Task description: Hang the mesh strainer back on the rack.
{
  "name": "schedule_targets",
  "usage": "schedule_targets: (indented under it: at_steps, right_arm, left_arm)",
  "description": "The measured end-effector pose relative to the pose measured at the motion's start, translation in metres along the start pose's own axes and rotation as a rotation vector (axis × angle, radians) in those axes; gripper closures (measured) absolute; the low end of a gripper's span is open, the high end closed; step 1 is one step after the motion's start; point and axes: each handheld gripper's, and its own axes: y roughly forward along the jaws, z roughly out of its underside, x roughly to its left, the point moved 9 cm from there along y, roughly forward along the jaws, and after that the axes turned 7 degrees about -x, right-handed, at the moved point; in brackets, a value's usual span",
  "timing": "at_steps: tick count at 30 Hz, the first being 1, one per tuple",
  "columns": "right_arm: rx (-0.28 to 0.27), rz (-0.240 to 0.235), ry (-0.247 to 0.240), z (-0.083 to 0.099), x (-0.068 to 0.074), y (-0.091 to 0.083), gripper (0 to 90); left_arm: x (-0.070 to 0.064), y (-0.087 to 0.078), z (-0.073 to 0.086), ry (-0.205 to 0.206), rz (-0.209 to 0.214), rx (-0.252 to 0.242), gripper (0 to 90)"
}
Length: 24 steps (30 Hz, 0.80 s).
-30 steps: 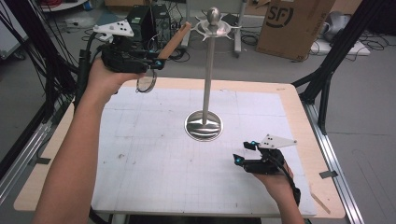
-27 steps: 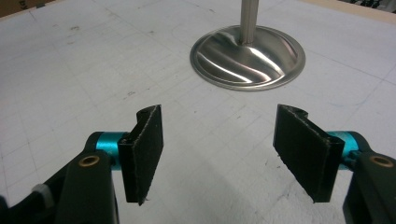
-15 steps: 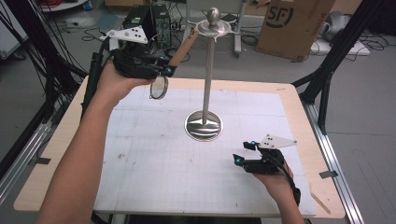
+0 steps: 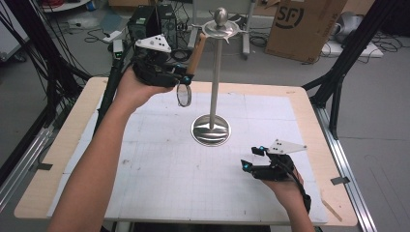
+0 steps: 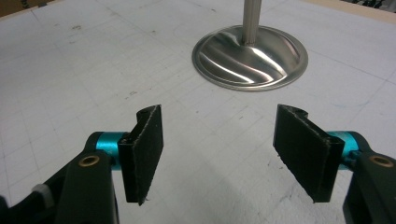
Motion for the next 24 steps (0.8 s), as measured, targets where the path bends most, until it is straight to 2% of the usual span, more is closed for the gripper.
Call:
schedule_targets:
  at_steps: [6,11,24]
  right_arm:
    - [0.001,0.001,-0.004,0.000,0.000,0.000,32.3]
    - [0.002,0.002,-0.005,0.000,0.000,0.000,32.3]
    - [0.007,-0.004,-0.006,0.001,0.002,0.001,32.3]
  left_arm:
    - [-0.001,0.003,0.001,-0.002,0.005,-0.002,67.7]
    - [0.003,0.003,0.006,0.001,-0.024,0.012,56.3]
    - [0.010,-0.005,0.028,-0.058,-0.060,0.010,43.2]
